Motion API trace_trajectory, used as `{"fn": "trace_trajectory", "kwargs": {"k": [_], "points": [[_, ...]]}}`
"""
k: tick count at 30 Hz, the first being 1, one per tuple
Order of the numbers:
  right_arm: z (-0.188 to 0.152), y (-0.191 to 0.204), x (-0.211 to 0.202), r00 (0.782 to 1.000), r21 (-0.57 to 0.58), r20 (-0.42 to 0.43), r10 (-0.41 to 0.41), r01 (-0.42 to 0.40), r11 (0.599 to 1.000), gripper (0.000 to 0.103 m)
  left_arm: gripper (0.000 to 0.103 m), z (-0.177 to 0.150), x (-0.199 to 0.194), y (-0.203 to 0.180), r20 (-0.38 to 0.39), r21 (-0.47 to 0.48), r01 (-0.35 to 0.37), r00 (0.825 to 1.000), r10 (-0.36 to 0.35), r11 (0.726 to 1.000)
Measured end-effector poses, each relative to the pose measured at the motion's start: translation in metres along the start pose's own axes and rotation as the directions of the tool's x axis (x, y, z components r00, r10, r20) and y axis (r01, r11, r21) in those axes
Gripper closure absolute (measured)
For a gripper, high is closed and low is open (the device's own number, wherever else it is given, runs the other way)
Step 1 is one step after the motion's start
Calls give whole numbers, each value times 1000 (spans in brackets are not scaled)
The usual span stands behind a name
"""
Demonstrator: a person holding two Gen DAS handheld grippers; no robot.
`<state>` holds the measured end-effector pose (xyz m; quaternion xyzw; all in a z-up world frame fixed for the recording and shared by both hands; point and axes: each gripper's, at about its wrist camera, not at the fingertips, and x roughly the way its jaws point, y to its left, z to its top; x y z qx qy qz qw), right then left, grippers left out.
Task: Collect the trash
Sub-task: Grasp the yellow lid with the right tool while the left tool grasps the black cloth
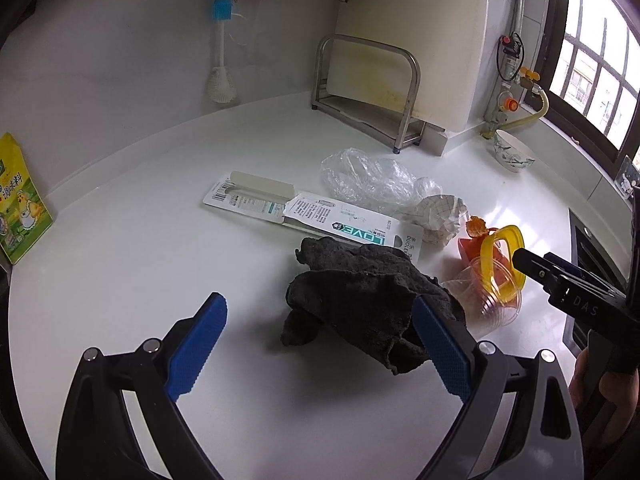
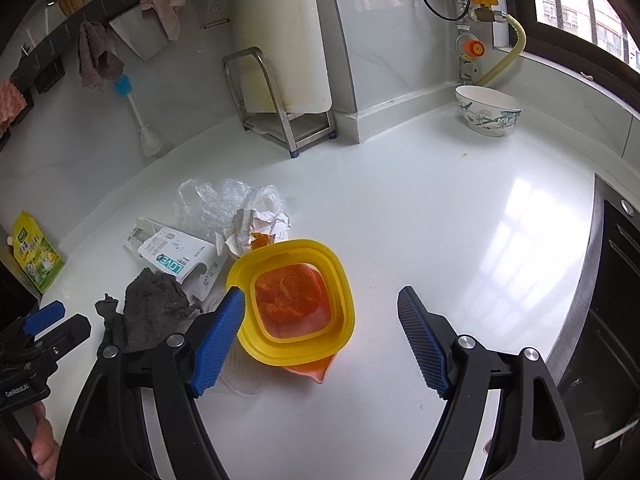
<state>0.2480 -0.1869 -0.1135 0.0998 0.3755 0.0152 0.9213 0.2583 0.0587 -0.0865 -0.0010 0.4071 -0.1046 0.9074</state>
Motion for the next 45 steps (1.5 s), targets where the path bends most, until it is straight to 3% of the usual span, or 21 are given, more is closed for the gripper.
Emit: {"fn": "trace_trajectory", "kwargs": {"k": [15,27,45], "points": [[-8,26,13,999,-103,13,-50,51,993,24,11,-5,7,1,-16,12,3,1000,-3,1000],[0,20,29,999,-98,-42,-9,5,995,23,11,-2,13,-3,-23,15,11,1000,-11,1000],[1,29,33,997,-135,-34,-63,58,989,24,11,-1,18,-2,-26,9,13,1000,-13,1000]]}}
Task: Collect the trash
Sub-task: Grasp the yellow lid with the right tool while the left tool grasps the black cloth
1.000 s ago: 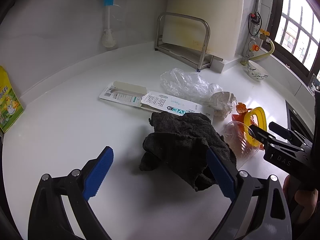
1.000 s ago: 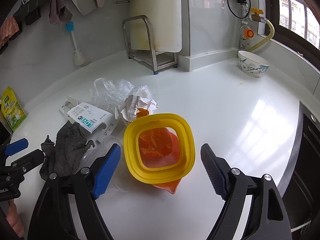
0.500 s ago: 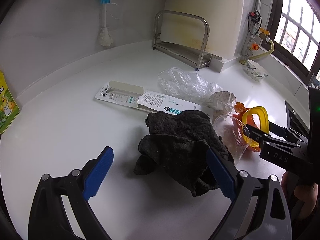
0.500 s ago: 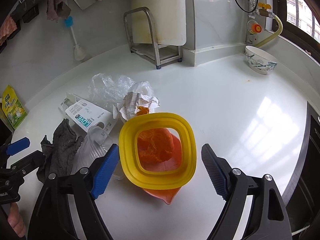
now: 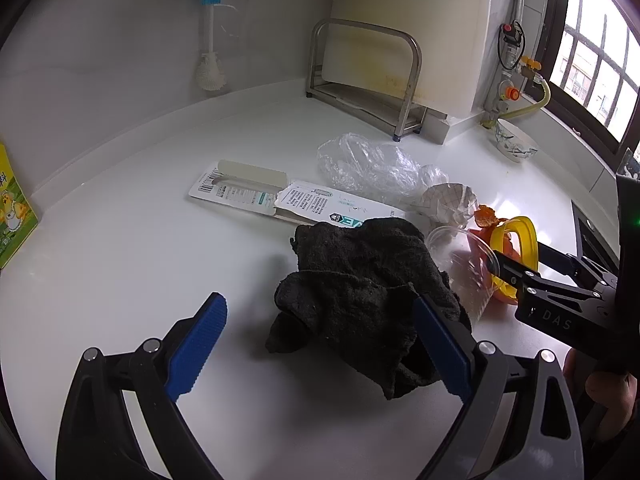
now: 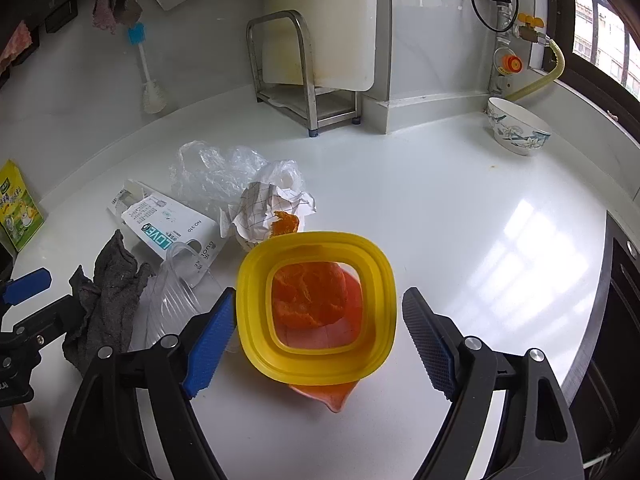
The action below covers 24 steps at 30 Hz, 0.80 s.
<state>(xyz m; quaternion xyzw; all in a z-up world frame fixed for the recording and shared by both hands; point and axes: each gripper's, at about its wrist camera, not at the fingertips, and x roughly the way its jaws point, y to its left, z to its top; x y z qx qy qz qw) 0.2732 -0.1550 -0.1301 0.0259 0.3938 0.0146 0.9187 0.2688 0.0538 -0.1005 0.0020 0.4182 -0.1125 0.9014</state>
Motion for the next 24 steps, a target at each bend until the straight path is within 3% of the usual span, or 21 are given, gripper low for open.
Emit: {"fn": "trace_trajectory", "kwargs": {"k": [2,3,24], "points": [[-1,0,-2,1000,3,8,6,-6,1000,27,11,0,0,1,3,-2,3,1000,-3,1000],[-2,0,-3,1000,4,13,8,-8,1000,34,11,0,-1,1,3,-4,5,1000,-5,1000],[-10,-32,-33,995,189,89,52,-68,980,35,12,-6,7,-6,-25,-1,44,999,-44,999]]}}
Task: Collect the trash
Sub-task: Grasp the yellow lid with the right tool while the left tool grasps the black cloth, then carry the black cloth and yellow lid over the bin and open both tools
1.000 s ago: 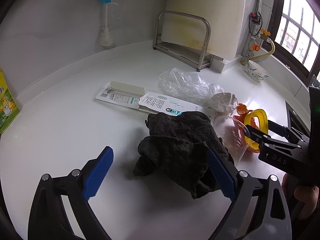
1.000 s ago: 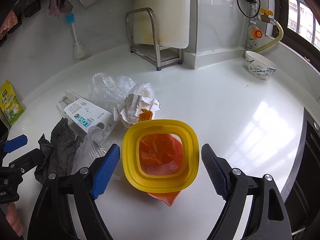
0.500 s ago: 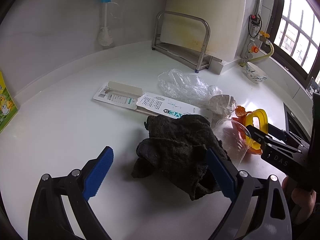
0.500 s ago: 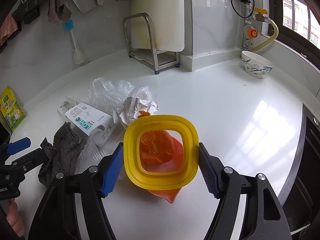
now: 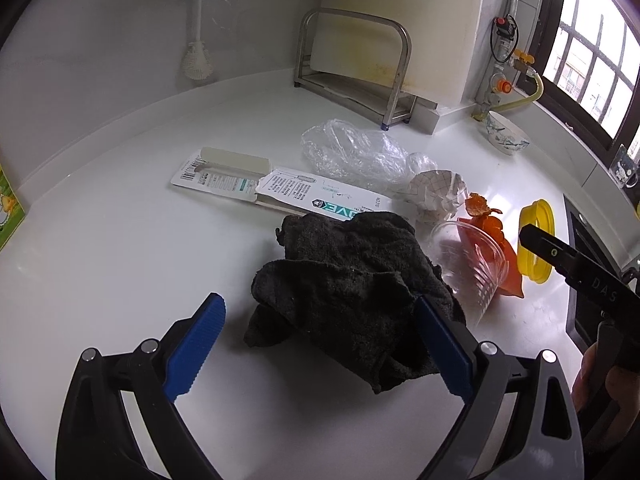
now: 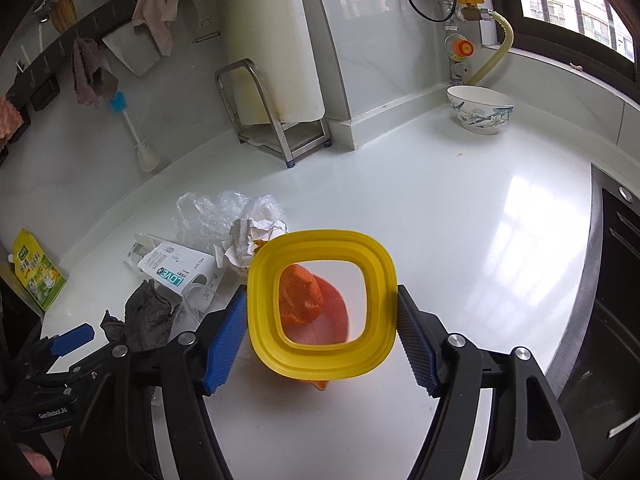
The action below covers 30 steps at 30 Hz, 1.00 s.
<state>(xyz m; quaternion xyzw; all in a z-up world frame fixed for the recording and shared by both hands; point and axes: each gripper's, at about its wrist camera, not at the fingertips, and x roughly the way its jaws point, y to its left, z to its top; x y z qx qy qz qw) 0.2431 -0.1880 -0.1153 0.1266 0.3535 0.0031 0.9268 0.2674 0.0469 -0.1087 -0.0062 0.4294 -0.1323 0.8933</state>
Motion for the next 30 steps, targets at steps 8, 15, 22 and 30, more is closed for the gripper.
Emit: {"fn": "trace_trajectory", "kwargs": {"k": [8,15,22,30], "points": [[-10,-3,-7,1000,23,-3,5,-5,1000,35,64,-1,-2,-7,-4,24,63,998,-63,998],[-16,-6,-19,1000,36,-2,4,-4,999,35,90,5,-6,-6,3,11,83,997,-83,997],[-17,-10,-42,1000,68,10,6,-6,998,35,93,17,-27,-12,36,34,66,997,-67,997],[-10,-16,-76,1000,87,2,-10,10,996,35,94,42,-57,-17,90,43,36,995,-40,998]]}}
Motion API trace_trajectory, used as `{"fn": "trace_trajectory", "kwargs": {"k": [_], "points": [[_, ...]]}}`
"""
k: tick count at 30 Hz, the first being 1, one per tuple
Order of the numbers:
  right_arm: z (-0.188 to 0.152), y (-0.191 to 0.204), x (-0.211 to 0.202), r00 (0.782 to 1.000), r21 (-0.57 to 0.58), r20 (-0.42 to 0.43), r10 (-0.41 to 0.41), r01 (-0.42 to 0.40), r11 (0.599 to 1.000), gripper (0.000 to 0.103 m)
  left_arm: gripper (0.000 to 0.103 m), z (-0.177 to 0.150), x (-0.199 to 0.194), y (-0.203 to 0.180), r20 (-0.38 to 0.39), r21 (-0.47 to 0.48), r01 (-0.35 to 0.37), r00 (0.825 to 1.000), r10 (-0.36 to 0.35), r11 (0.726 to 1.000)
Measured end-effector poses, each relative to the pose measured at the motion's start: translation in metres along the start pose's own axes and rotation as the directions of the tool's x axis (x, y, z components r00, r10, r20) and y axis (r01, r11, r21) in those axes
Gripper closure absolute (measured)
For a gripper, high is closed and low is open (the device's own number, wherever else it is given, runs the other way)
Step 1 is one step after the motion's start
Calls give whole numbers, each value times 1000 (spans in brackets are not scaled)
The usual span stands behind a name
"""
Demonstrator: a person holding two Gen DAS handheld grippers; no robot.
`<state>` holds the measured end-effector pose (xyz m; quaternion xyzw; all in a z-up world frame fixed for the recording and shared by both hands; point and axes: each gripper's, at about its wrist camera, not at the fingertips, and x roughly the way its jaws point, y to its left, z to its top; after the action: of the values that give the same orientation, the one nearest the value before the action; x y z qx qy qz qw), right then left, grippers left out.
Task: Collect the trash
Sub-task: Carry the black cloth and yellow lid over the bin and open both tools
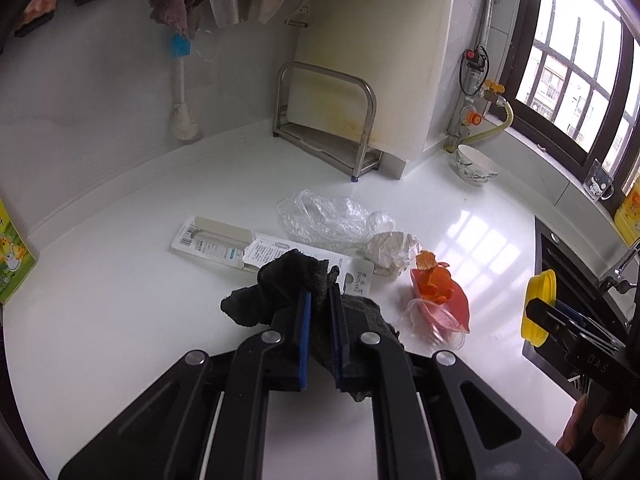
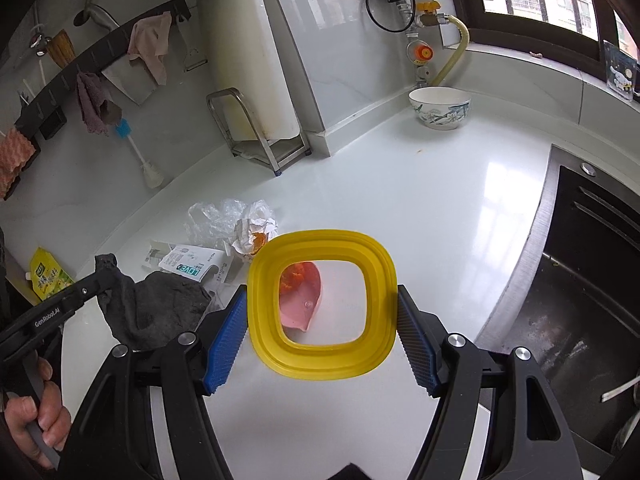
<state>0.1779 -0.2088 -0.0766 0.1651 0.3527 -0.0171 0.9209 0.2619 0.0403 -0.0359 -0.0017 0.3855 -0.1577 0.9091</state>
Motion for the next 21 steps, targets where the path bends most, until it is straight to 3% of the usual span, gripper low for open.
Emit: {"fn": "trace_trajectory", "kwargs": {"k": [13,21], "points": [[-2,-6,-67,1000,-12,1,16,-16,1000,35,95,25,-67,-9,94,-11,-61,994,61,998],[-18,-5,-105,998,-44,-15,56,-56,997,35,95,14,-124,-17,125,-20,-87,988,88,996]]}}
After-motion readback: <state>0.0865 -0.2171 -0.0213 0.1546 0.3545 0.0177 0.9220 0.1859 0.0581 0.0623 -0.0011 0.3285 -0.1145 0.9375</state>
